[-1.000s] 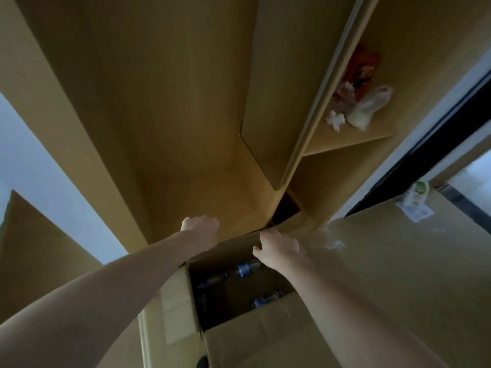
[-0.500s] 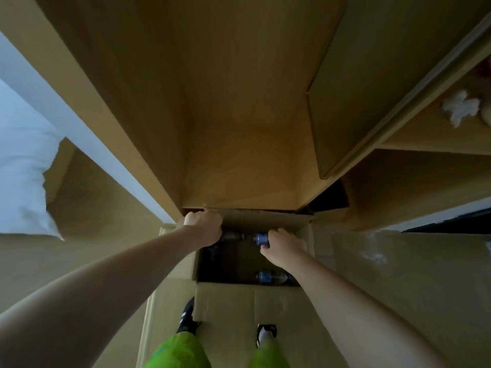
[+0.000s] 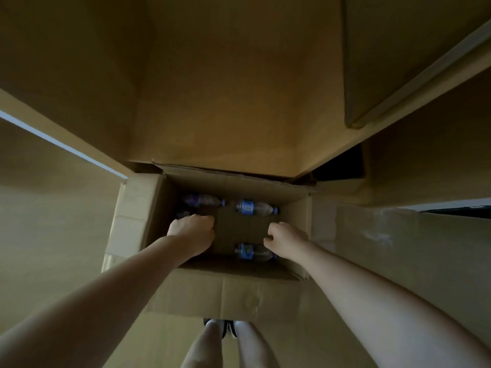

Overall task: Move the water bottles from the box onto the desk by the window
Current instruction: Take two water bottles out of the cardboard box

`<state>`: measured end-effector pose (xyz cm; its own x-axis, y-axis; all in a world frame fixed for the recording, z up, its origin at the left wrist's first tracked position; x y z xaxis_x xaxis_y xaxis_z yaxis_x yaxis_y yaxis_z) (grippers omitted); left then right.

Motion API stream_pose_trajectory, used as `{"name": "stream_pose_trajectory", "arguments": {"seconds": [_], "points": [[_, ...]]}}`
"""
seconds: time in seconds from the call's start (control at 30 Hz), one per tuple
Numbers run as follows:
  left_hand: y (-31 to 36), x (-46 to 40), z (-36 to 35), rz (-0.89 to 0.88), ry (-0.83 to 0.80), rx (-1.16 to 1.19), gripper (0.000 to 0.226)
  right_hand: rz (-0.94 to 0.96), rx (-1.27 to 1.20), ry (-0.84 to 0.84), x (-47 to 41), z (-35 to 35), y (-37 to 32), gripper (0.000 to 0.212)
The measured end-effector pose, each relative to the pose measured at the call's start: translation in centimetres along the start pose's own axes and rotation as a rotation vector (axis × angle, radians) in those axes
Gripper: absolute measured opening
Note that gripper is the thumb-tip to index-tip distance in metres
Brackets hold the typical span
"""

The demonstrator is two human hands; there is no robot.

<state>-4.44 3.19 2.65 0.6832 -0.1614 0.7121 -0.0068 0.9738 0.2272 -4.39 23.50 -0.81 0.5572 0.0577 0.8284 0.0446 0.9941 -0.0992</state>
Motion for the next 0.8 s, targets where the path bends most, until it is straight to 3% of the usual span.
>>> {"name": "stream_pose_trajectory", "arguments": {"seconds": [0.17, 0.43, 0.8], "points": [[-1.6, -6.3, -9.1, 0.03, -0.067, 0.104, 0.029, -0.018, -0.093, -0.131, -9.7, -9.1, 1.9, 0.025], [-5.6, -17.8, -22.1, 0.069, -0.213, 0.149, 0.026, -0.06, -0.093, -0.255, -25.2, -20.9, 4.1, 0.048], [-6.0, -24.0, -27.0, 0.051, -0.162, 0.261, 0.025, 0.007, 0.192, -0.308, -32.7, -29.3, 7.7, 0.068]]}}
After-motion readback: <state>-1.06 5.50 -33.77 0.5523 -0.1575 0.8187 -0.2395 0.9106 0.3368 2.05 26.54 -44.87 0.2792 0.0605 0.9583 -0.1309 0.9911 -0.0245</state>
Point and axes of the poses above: each hand's wrist, its own x-axis away from the middle knuckle, its own z-axis out of the back of the hand, y = z × x, the point moved 6 cm from there along -x, towards the middle knuckle, and after that the axes turned 4 degrees about -z, right-handed, at the moved point
